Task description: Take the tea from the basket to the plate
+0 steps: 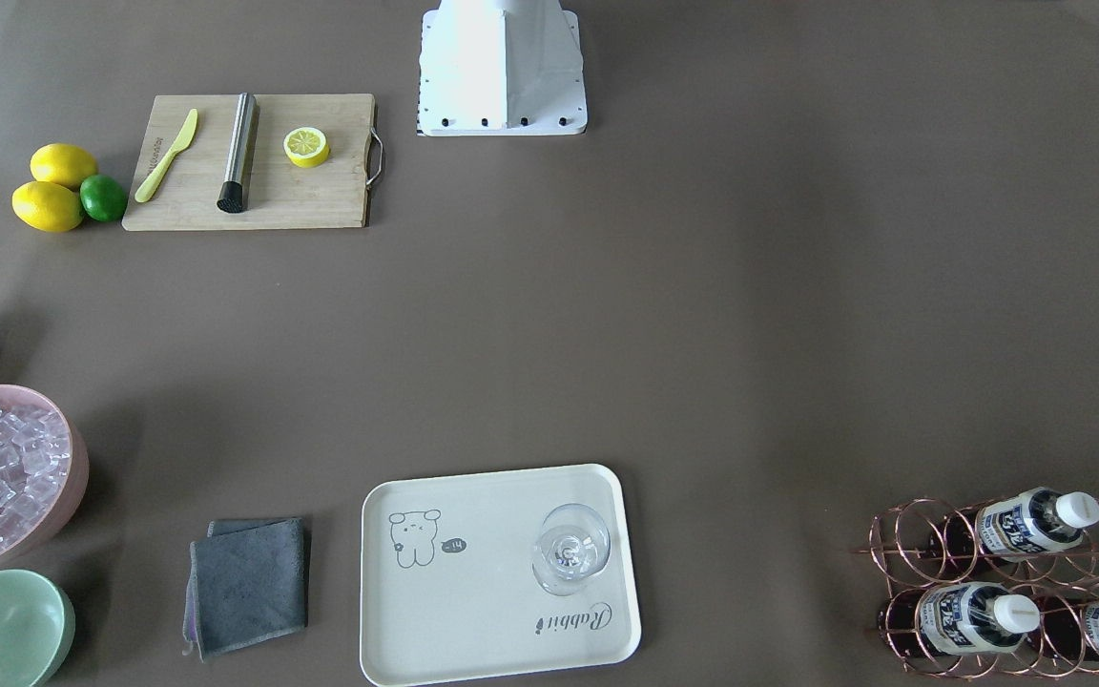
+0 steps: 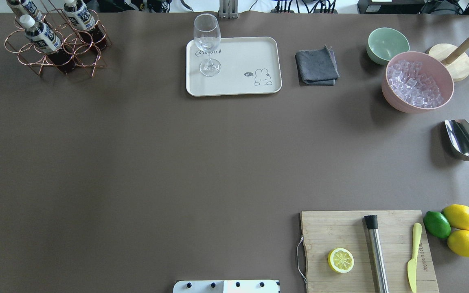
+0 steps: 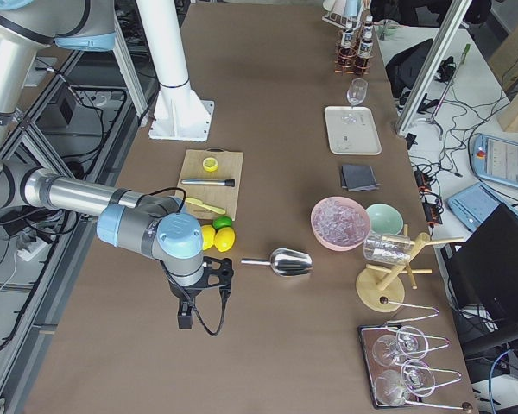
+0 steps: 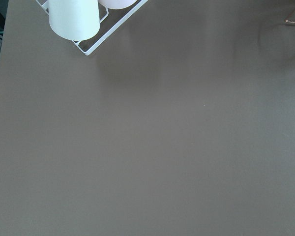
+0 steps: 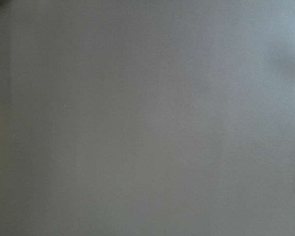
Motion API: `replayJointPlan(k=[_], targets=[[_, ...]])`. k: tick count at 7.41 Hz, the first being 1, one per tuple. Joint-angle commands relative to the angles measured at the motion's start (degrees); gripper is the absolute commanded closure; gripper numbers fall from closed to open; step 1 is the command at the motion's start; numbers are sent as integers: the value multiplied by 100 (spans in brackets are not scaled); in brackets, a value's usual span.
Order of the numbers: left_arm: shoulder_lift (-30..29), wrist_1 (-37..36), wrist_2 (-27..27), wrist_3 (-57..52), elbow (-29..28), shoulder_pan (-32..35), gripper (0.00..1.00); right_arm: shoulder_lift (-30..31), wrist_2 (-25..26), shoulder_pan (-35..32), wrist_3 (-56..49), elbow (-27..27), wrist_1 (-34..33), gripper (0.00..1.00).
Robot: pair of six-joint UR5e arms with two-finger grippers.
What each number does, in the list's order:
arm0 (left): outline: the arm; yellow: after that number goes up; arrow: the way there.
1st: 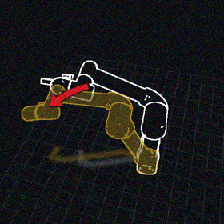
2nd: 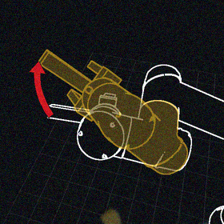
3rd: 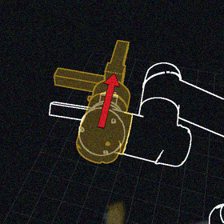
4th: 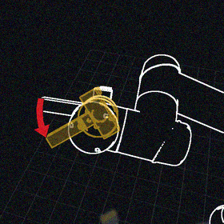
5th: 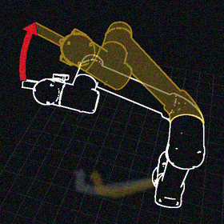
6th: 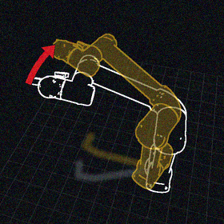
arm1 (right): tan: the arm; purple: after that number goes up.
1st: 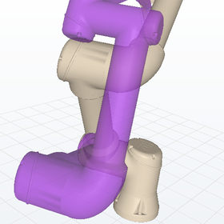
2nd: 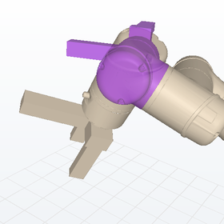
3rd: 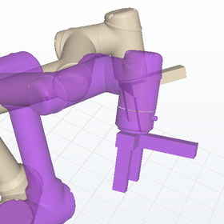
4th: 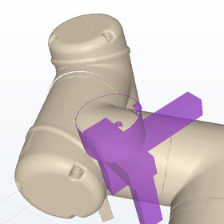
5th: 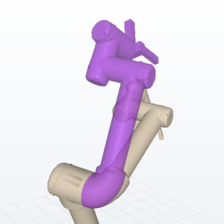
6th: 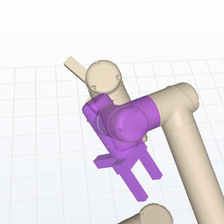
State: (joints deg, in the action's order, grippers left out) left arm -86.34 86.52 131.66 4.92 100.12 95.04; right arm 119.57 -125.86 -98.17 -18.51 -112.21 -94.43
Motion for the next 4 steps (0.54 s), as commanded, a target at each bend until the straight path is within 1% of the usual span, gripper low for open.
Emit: replayJointPlan(k=[1,2,3,4], targets=[[-31,-12,-26,-9,-54,-3,2,-13,-44,-9,14,-64,-40,1],[-66,5,-35,-9,-132,-12,2,-30,-44,17,23,-230,-406,1],[-171,-21,-79,-9,-142,-21,2,-22,-79,-104,14,-684,-949,1],[-190,-21,-79,0,-133,-29,2,-13,-80,-106,5,-793,-998,1]])
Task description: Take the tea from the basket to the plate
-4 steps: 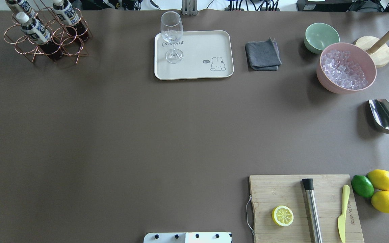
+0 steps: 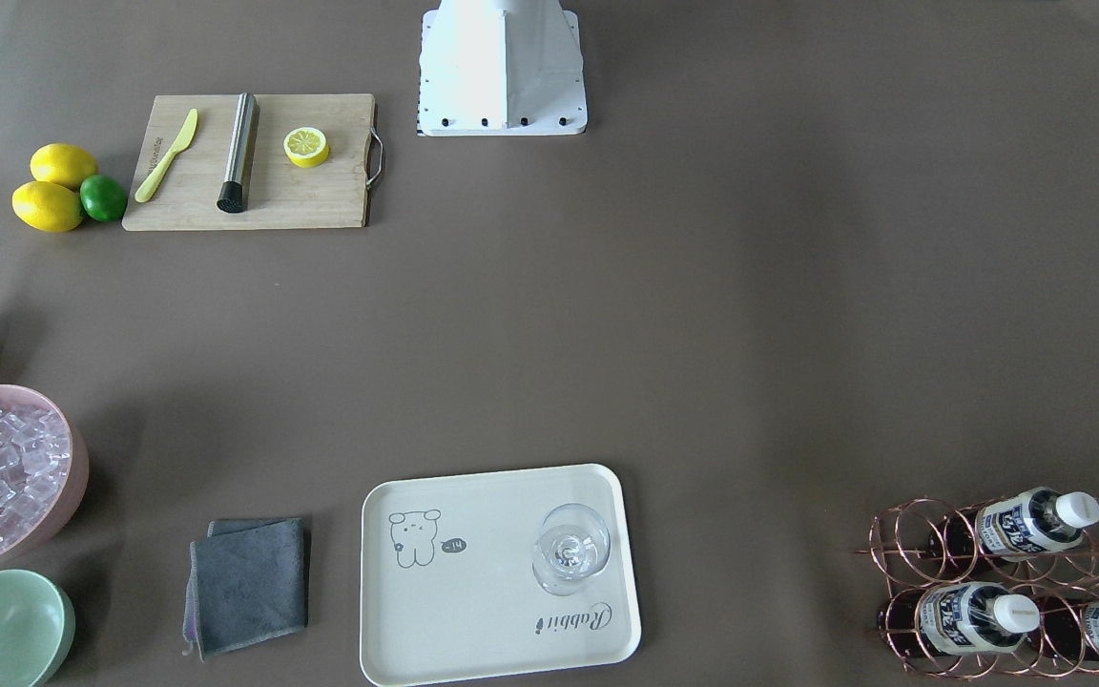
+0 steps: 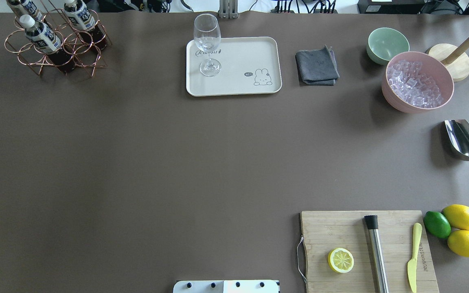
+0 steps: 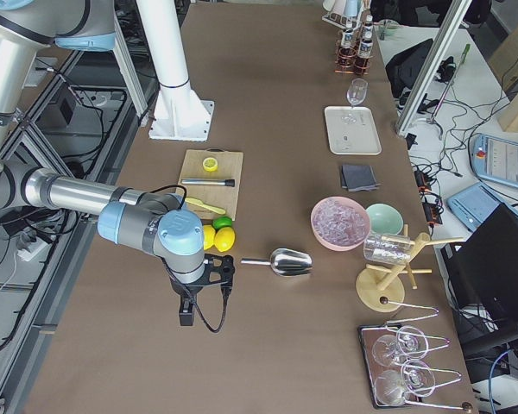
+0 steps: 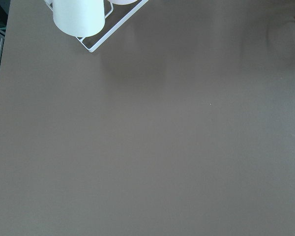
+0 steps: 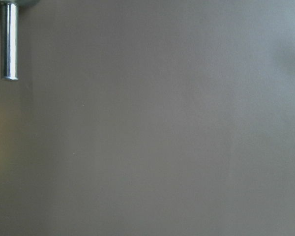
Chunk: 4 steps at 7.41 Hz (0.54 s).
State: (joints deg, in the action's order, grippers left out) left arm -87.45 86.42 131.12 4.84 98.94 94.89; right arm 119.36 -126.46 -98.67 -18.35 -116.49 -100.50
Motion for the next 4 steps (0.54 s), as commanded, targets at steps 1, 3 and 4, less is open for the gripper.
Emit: replayJointPlan(k=[1,3,4], targets=[[-218,-11,-8,-1,-15,-14,2,17,-98,-56,-71,-444,-400,1],[-770,-63,18,8,-121,-102,2,130,-703,66,-359,-820,-400,1],[-1260,-124,27,-1,-216,-302,1,227,-714,75,-910,-918,-391,1]])
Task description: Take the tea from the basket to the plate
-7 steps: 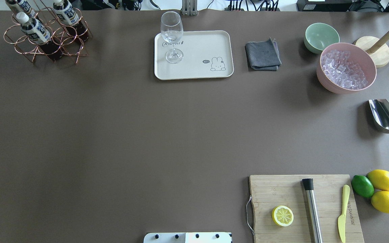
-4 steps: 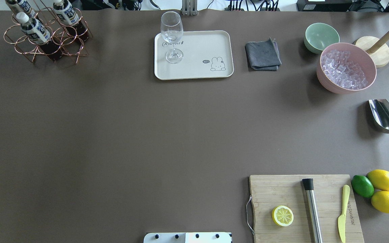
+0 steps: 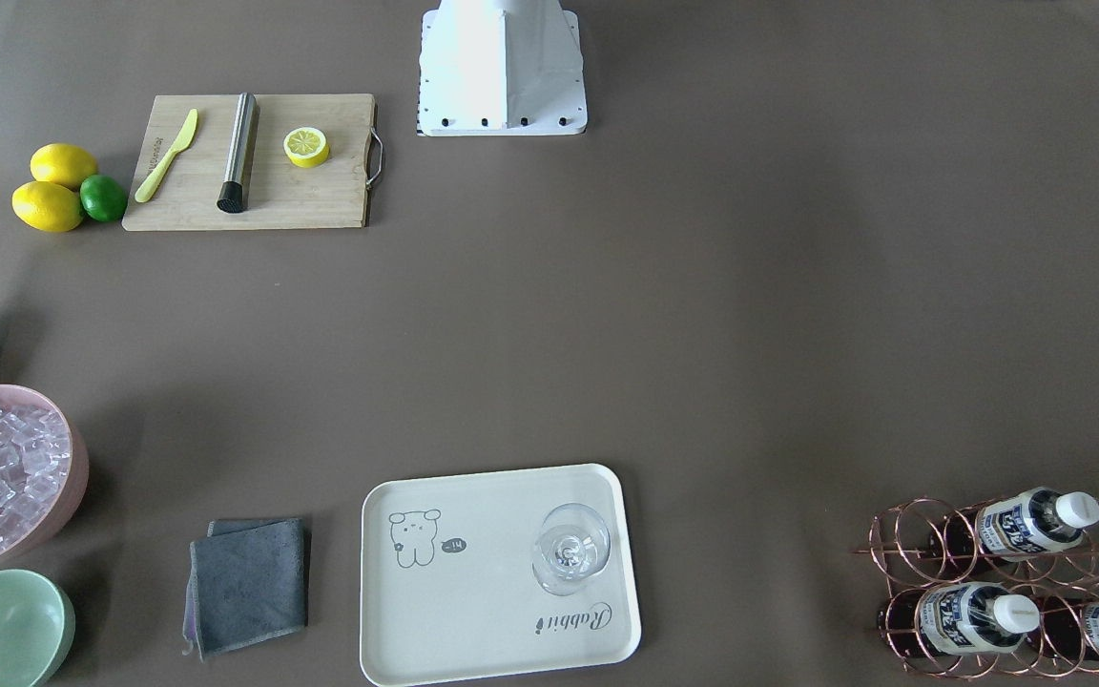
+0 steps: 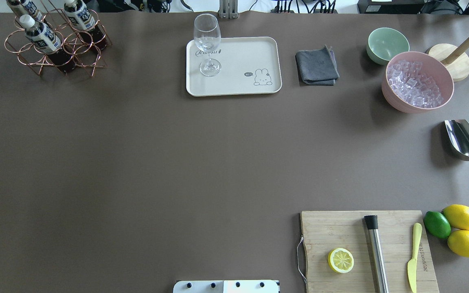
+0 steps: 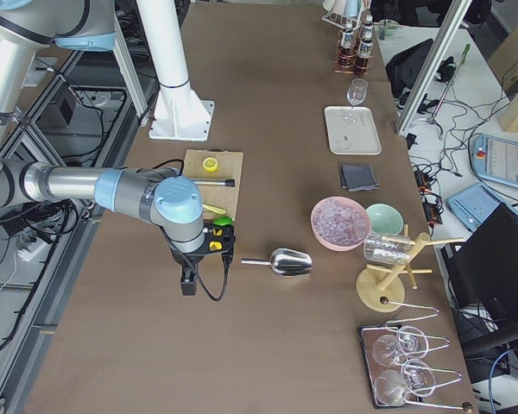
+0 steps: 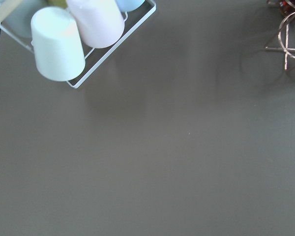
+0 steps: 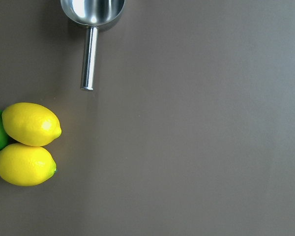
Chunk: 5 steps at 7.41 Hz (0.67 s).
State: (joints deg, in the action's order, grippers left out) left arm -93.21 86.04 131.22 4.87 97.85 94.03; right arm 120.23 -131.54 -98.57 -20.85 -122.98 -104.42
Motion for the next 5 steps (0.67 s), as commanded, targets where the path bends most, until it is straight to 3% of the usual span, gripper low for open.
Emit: replayJointPlan(k=[1,2,4,5], targets=[[-1020,-113,9,-13,-230,-610,1,150,-197,66,-805,-253,10,1],[-1406,-209,26,-578,-335,-632,0,150,-188,66,-807,-244,1,1],[-2390,-1164,17,-1985,-476,-824,0,263,-127,180,-815,-252,1,1],[-2534,-1081,26,-2156,-555,-834,0,412,83,189,-815,-244,27,1]])
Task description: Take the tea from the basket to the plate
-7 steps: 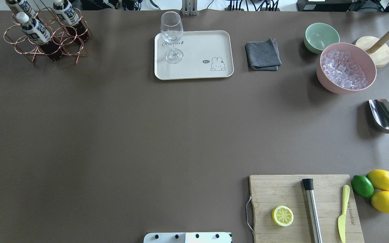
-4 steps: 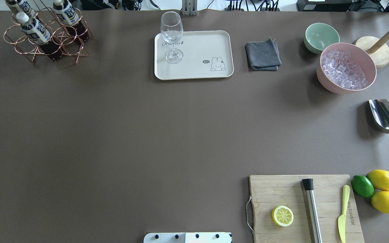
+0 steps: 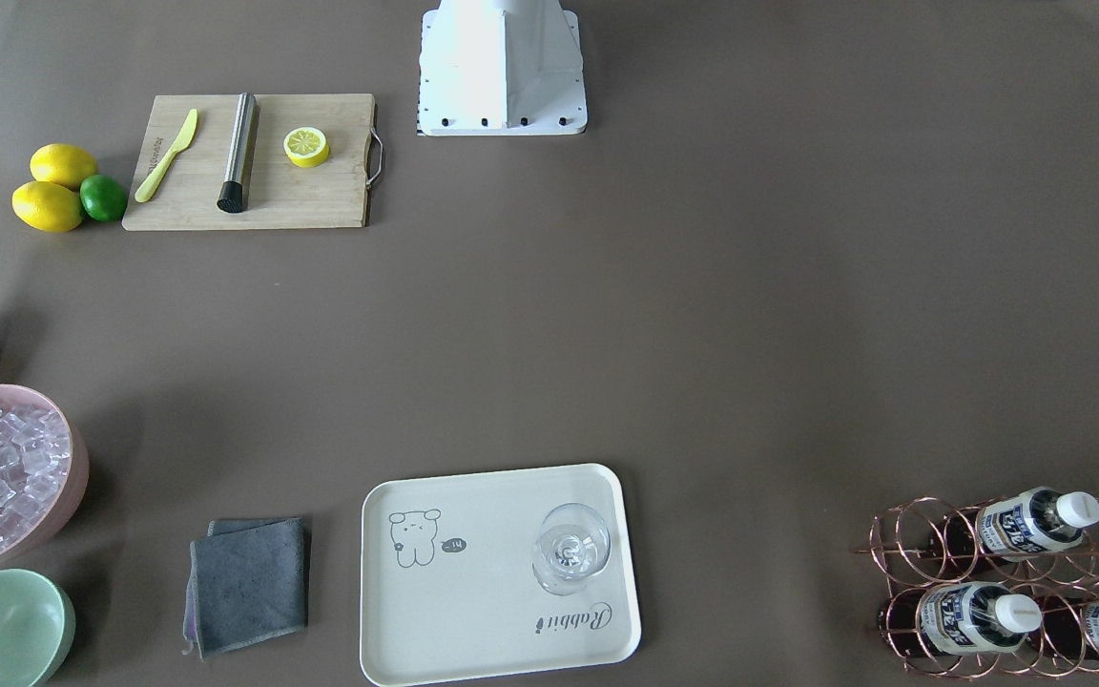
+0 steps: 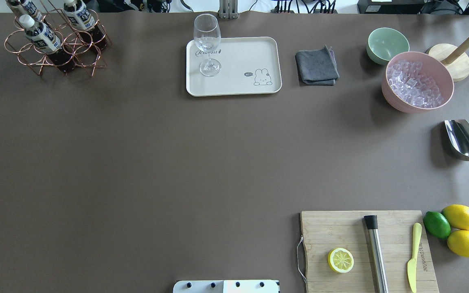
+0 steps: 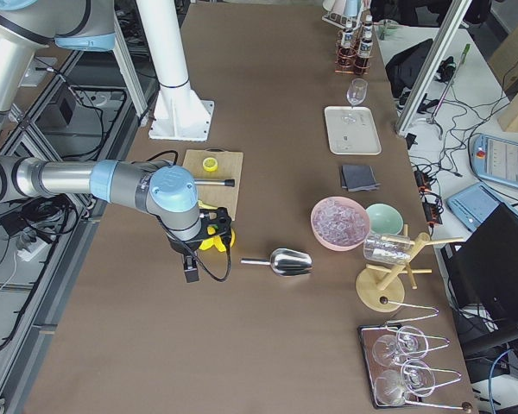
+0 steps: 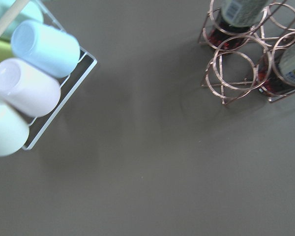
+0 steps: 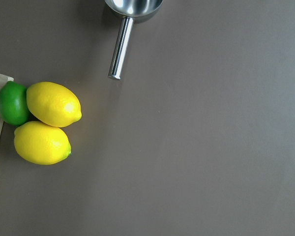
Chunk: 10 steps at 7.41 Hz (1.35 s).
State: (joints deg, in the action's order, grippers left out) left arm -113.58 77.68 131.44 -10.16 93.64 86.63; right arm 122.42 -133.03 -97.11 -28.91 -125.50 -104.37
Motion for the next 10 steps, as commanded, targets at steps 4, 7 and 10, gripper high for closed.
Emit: replayJointPlan(k=[4,7,10], targets=[[-849,1451,-529,-2526,-768,-103,1,801,1372,-533,-10,393,57,1],[-1200,1505,-506,-3893,-1145,-392,2,644,1377,-1504,8,1244,318,1],[-1928,1409,-348,-4467,-1874,-515,2,713,1393,-1986,-1,1282,417,1]])
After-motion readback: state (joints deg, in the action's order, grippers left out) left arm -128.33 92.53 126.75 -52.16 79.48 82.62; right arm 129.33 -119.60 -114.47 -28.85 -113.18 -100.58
